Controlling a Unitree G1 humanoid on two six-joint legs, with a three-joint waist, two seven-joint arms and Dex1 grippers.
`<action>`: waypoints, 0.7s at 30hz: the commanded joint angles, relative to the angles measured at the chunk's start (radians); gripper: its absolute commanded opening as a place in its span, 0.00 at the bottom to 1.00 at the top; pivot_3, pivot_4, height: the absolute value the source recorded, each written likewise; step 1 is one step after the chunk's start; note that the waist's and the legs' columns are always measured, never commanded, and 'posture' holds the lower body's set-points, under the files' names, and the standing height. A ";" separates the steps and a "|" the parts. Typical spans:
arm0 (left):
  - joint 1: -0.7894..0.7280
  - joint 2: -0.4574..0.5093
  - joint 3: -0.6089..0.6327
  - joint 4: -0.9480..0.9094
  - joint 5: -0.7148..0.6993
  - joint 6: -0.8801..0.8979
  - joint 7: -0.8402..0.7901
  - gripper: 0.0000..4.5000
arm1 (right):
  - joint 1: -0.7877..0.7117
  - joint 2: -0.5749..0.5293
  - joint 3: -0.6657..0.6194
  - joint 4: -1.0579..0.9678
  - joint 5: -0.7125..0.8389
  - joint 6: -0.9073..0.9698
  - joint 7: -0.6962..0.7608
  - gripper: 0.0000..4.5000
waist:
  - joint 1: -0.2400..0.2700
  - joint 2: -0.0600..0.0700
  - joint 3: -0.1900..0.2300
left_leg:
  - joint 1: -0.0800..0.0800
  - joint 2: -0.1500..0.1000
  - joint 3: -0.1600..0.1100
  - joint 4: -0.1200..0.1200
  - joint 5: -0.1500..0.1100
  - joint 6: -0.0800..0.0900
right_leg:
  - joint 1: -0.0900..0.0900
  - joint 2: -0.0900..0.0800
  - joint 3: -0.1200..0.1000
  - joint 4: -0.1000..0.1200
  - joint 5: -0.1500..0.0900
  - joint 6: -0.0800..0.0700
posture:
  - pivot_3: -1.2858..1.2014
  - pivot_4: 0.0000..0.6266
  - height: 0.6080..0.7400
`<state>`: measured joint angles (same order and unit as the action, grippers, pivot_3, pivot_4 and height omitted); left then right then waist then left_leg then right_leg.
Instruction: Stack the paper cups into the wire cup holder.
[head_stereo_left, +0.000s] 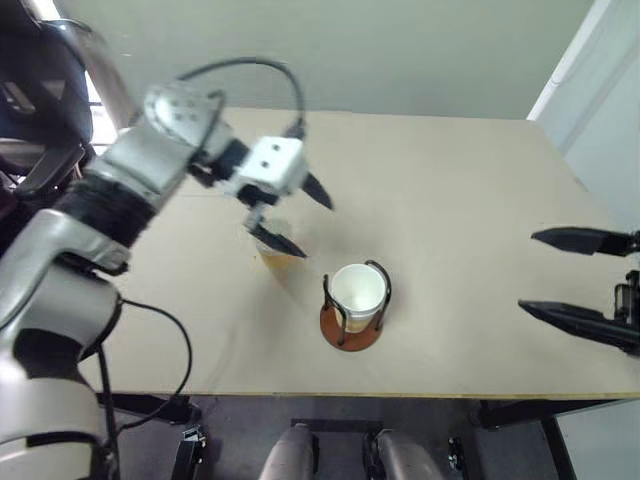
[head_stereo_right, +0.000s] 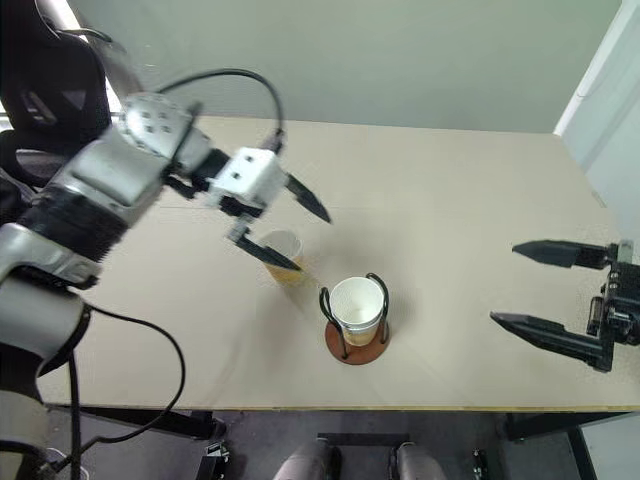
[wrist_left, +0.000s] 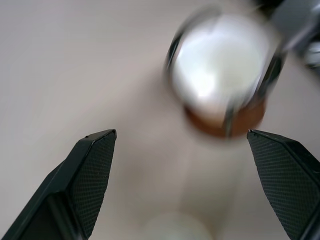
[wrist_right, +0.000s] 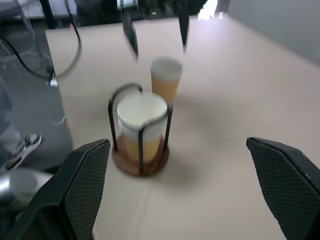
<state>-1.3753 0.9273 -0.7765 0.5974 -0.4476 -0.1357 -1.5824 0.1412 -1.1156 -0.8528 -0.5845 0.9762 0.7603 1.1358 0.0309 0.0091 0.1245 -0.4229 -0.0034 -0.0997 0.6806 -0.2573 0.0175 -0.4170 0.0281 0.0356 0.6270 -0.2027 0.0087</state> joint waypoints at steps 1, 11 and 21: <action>0.043 0.025 0.070 0.118 0.114 -0.043 -0.032 1.00 | 0.040 -0.039 -0.051 0.039 -0.121 -0.057 0.082 1.00 | 0.003 0.000 0.000 | 0.000 0.000 0.000 0.000 0.000 0.000 | 0.000 0.000 0.000 0.000 0.000 0.000 | 0.52 0.24 1.00; 0.126 -0.081 0.157 0.234 0.237 -0.105 -0.032 1.00 | -0.035 -0.071 -0.001 0.106 -0.158 -0.092 0.140 1.00 | 0.010 0.000 0.000 | -0.001 -0.002 0.000 0.002 0.001 0.003 | 0.000 -0.002 0.000 0.000 0.001 0.000 | 0.52 0.24 1.00; 0.157 -0.172 0.195 0.335 0.387 -0.193 -0.018 0.87 | -0.026 -0.064 -0.029 0.079 -0.163 -0.067 0.146 1.00 | 0.009 0.000 0.000 | -0.001 -0.002 0.001 0.001 0.001 0.003 | 0.000 -0.002 0.000 0.000 0.001 0.000 | 0.52 0.24 1.00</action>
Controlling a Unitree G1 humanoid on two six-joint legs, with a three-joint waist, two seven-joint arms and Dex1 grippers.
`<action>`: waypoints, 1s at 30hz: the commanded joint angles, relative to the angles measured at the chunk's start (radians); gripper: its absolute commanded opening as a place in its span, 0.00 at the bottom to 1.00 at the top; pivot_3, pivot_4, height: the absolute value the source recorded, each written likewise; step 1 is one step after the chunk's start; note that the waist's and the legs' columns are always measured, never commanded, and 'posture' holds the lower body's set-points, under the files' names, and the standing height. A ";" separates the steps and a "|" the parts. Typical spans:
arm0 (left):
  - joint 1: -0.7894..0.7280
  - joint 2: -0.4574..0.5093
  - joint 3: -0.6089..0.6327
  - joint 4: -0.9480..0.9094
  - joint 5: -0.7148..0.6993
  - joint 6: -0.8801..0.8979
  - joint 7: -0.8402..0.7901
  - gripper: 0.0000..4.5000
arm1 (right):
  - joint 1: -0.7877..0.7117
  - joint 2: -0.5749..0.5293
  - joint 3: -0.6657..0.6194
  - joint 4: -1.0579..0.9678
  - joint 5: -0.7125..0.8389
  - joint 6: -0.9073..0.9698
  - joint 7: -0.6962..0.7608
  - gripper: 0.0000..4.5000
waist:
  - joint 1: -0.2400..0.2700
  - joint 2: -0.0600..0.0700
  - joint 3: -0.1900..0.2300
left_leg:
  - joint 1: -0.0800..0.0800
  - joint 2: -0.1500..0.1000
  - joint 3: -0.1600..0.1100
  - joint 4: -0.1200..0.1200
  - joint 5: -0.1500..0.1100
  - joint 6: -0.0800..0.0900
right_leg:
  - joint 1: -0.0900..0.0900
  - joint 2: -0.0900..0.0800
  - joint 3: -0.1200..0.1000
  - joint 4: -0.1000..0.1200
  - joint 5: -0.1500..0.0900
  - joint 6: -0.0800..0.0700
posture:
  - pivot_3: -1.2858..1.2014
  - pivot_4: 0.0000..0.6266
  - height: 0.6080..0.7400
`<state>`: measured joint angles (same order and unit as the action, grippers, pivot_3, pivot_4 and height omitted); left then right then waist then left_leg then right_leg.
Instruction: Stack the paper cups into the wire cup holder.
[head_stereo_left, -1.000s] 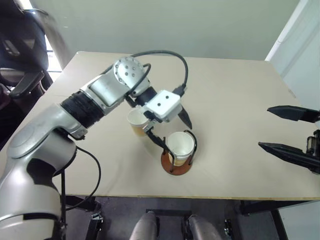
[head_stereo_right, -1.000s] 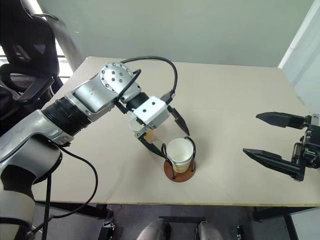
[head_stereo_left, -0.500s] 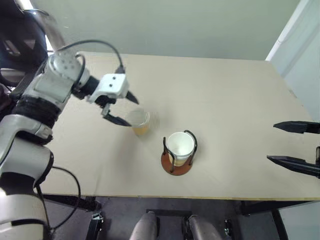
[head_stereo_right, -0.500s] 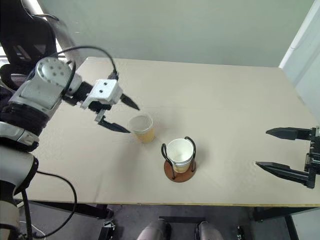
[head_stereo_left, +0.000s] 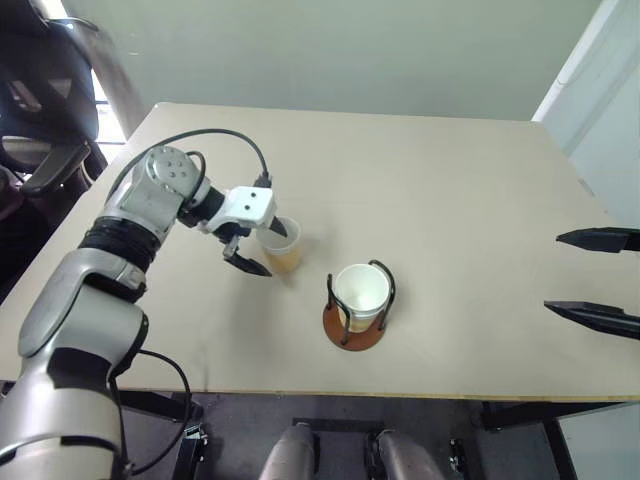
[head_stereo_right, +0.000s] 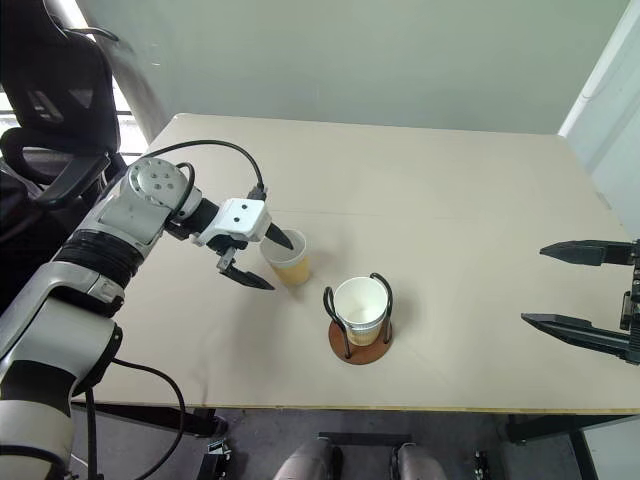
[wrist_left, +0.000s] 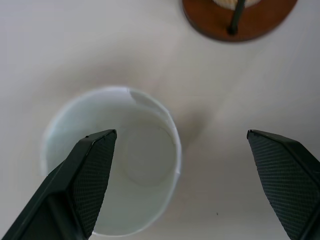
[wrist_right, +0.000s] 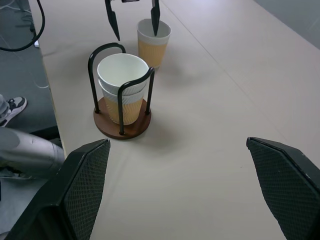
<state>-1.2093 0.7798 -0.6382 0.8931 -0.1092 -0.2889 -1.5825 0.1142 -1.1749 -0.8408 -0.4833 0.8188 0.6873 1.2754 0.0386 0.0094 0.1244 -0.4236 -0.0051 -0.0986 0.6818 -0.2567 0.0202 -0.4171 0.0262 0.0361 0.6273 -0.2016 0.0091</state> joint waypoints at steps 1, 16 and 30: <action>-0.004 -0.034 0.066 0.050 0.056 -0.056 -0.022 0.80 | 0.002 -0.004 -0.043 -0.025 -0.006 0.009 0.006 1.00 | 0.002 0.000 0.000 | 0.000 0.000 0.000 0.000 0.000 0.000 | 0.000 0.000 0.000 0.000 0.000 0.000 | 0.52 0.24 1.00; -0.068 0.125 -0.066 -0.333 -0.381 0.242 -0.032 0.00 | -0.010 -0.007 -0.057 -0.039 0.017 0.030 0.011 1.00 | 0.002 0.000 0.000 | -0.001 0.000 0.001 0.000 0.000 0.000 | 0.000 0.000 0.000 0.000 0.001 0.001 | 0.52 0.24 1.00; -0.325 0.175 -0.226 -0.675 -0.826 0.341 -0.032 0.00 | -0.046 0.007 -0.089 -0.079 0.058 0.073 -0.019 1.00 | -0.003 0.002 0.001 | 0.003 -0.001 0.004 -0.001 0.000 0.000 | 0.001 -0.001 0.004 0.001 -0.002 0.002 | 0.52 0.24 1.00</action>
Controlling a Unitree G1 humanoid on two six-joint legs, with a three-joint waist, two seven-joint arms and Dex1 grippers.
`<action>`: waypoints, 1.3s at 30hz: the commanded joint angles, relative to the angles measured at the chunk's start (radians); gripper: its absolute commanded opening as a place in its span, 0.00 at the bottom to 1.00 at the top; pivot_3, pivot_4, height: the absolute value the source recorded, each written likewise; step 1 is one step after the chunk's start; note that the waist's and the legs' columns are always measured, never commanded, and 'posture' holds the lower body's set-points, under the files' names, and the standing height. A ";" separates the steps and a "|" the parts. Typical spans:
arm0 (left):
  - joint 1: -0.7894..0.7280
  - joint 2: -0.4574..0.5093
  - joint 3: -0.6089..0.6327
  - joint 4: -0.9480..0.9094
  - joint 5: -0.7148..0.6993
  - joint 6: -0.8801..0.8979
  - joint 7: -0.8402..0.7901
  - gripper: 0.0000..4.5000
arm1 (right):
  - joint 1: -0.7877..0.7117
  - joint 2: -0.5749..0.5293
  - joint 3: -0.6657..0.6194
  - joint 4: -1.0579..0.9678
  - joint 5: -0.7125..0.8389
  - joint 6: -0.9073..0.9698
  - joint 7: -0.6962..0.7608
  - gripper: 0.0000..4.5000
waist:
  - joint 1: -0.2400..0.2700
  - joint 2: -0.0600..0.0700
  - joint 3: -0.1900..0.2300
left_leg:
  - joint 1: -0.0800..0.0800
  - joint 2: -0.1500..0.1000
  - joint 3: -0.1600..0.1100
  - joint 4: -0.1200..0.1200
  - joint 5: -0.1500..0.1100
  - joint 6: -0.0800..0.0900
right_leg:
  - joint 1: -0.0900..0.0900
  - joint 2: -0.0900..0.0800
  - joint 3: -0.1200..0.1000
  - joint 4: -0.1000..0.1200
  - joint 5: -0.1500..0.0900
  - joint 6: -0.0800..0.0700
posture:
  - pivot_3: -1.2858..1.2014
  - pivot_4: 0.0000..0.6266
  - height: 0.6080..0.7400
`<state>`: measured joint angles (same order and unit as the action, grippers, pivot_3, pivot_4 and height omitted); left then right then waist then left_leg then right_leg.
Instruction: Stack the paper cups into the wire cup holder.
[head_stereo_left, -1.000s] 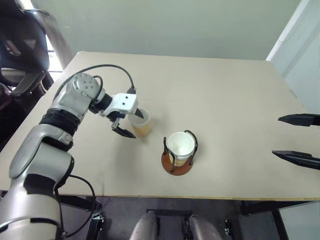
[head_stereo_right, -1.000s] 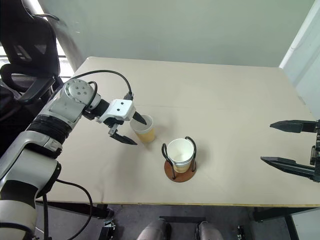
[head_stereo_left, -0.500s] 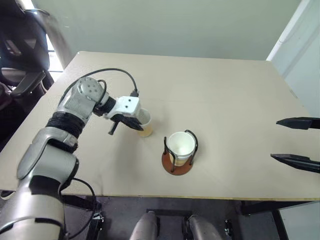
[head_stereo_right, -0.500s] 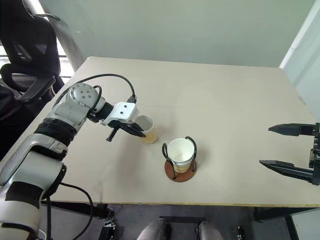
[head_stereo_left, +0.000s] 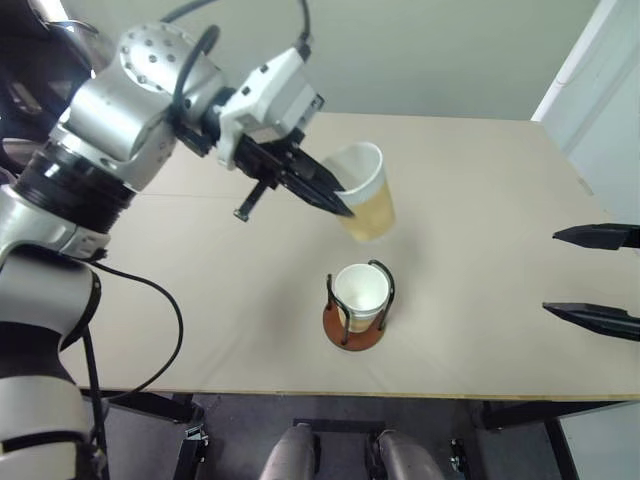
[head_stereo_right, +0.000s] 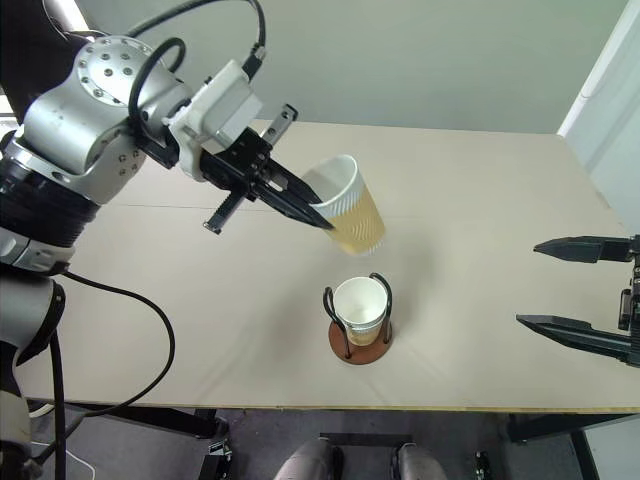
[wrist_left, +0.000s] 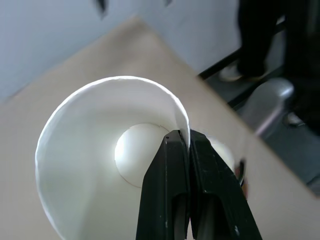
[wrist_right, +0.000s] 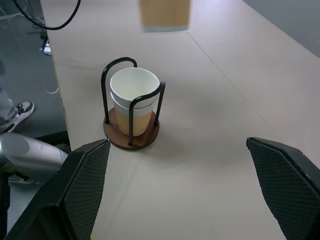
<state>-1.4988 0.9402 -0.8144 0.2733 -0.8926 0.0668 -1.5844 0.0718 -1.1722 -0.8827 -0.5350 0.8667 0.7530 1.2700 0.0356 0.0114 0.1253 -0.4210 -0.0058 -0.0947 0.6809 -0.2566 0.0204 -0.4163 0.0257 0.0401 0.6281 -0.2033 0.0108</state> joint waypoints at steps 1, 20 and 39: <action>-0.036 0.017 -0.084 -0.074 -0.044 -0.026 -0.030 0.00 | -0.003 0.005 -0.051 -0.033 0.014 0.011 -0.017 1.00 | 0.000 0.000 0.000 | 0.000 0.000 0.000 0.000 0.000 0.000 | 0.000 0.000 0.000 0.000 0.000 0.000 | 0.52 0.24 1.00; -0.065 -0.045 -0.320 -0.003 0.029 -0.195 -0.030 0.00 | 0.024 0.016 -0.130 -0.094 0.029 0.082 -0.039 1.00 | 0.000 0.000 0.000 | 0.000 0.000 0.002 0.001 -0.001 0.002 | 0.000 0.000 0.003 -0.001 0.000 0.001 | 0.52 0.24 1.00; -0.049 -0.094 -0.334 0.075 0.114 -0.238 -0.030 0.05 | 0.025 0.018 -0.117 -0.099 0.025 0.078 -0.052 1.00 | 0.000 0.000 0.000 | 0.000 -0.001 0.004 0.001 -0.002 0.003 | 0.000 0.000 0.007 -0.001 -0.001 0.003 | 0.52 0.24 1.00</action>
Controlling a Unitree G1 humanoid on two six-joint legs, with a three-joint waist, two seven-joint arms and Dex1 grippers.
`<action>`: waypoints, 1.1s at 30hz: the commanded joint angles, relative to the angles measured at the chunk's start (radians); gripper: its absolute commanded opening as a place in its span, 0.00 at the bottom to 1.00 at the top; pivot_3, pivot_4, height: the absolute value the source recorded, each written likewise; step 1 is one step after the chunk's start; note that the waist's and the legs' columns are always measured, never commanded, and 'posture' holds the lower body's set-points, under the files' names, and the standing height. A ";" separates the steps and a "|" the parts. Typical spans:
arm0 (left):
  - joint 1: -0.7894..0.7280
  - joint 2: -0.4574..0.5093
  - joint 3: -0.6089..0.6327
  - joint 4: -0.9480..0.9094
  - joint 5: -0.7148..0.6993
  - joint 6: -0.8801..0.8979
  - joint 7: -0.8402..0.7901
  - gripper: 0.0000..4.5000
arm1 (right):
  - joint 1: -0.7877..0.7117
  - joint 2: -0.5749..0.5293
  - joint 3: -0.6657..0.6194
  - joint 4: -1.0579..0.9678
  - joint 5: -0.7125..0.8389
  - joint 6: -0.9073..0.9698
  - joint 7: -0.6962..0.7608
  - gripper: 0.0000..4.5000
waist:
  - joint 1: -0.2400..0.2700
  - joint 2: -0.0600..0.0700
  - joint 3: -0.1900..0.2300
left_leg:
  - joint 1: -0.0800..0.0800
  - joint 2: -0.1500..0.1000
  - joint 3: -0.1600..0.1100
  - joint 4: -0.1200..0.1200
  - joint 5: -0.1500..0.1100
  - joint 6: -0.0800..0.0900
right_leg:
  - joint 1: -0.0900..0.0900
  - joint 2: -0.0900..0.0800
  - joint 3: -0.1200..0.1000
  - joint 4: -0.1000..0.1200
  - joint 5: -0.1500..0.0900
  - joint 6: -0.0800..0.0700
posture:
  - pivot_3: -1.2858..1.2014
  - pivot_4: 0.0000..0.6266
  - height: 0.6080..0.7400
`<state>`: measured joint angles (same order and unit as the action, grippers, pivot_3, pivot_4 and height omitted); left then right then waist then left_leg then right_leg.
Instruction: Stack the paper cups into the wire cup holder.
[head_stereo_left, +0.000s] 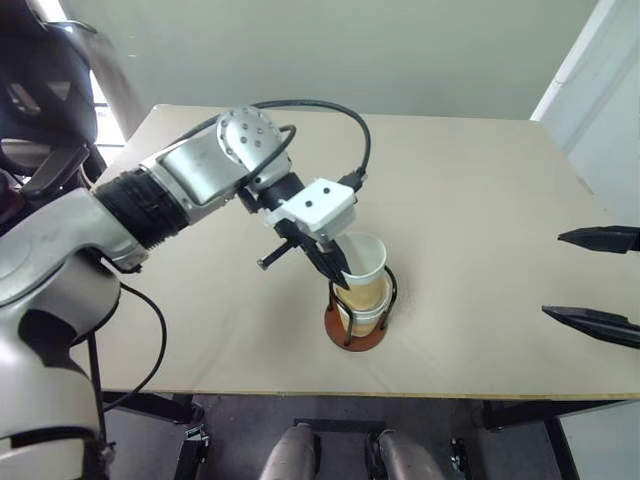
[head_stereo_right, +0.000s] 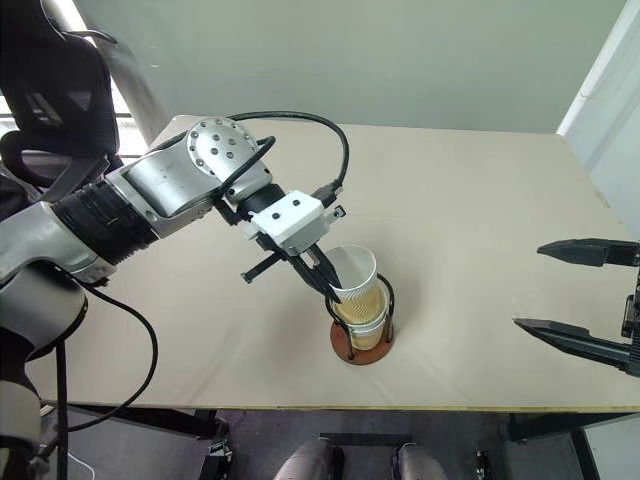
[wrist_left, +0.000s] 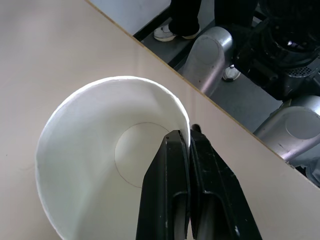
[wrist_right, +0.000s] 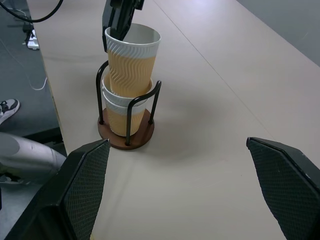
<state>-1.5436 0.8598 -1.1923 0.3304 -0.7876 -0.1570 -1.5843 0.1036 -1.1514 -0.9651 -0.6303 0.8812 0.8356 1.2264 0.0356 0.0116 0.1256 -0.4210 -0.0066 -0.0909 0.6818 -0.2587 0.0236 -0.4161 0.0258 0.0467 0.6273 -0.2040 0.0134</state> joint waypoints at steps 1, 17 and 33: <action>-0.001 -0.021 0.052 0.026 0.015 -0.012 -0.030 0.09 | -0.008 -0.004 -0.032 -0.003 0.011 -0.005 -0.010 1.00 | 0.000 0.000 0.000 | 0.000 0.000 0.000 0.000 0.000 0.000 | 0.000 0.000 0.000 0.000 0.000 0.000 | 0.52 0.24 1.00; 0.114 -0.070 0.444 0.061 0.083 0.164 0.011 0.99 | -0.091 -0.035 0.183 0.122 -0.075 -0.126 -0.017 1.00 | -0.004 0.000 0.000 | 0.002 0.000 0.009 0.001 -0.002 0.005 | 0.000 0.000 0.010 0.000 0.001 0.006 | 0.52 0.24 1.00; 1.227 0.247 1.532 -0.404 0.086 0.701 0.797 0.99 | -0.399 -0.017 0.551 0.578 -0.272 -0.380 0.053 1.00 | -0.034 0.005 -0.001 | 0.009 0.002 0.017 -0.003 0.008 -0.006 | -0.001 0.002 0.015 0.001 -0.001 0.003 | 0.52 0.24 1.00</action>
<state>-0.3311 1.1062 0.2238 0.0020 -0.6896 0.5131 -0.8433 -0.2684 -1.1560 -0.4277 -0.0778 0.6248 0.4857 1.2658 0.0012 0.0167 0.1246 -0.4116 -0.0043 -0.0736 0.6794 -0.2509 0.0182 -0.4163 0.0274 0.0624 0.6280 -0.2045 0.0158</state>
